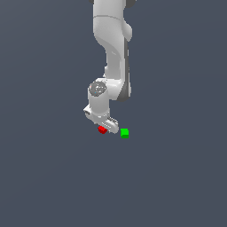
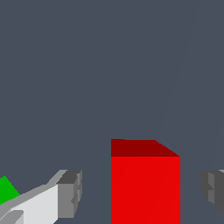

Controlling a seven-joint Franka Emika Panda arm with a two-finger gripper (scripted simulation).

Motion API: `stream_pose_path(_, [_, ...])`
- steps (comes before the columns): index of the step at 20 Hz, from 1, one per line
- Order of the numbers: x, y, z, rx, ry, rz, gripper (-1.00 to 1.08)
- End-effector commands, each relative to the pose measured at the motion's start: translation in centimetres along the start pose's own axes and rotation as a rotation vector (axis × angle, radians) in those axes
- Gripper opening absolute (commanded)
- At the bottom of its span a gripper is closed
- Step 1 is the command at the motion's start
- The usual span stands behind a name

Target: Stack the red cube on top of the green cube.

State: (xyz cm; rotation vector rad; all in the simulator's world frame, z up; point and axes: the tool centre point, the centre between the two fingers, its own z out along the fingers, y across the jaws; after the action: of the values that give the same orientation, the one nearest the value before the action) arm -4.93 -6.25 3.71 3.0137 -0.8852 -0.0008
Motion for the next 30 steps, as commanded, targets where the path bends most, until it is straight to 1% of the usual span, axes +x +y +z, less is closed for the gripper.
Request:
stream_pose_path(1, [0.0,0.0,1.0,0.000,0.000,0.001,1.00])
stream_pose_path(6, [0.0,0.0,1.7,0.001,0.000,0.002,1.00])
stream_pose_path(7, [0.0,0.0,1.7,0.001,0.000,0.002,-1.00])
stream_pose_path(21, [0.0,-0.1,1.2,0.001,0.000,0.001,-1.00])
stream_pose_path(26, [-0.1,-0.1,-0.7,0.001,0.000,0.001,-1.00])
stream_pose_path(30, [-0.1,0.0,-3.3,0.001,0.000,0.002,-1.00])
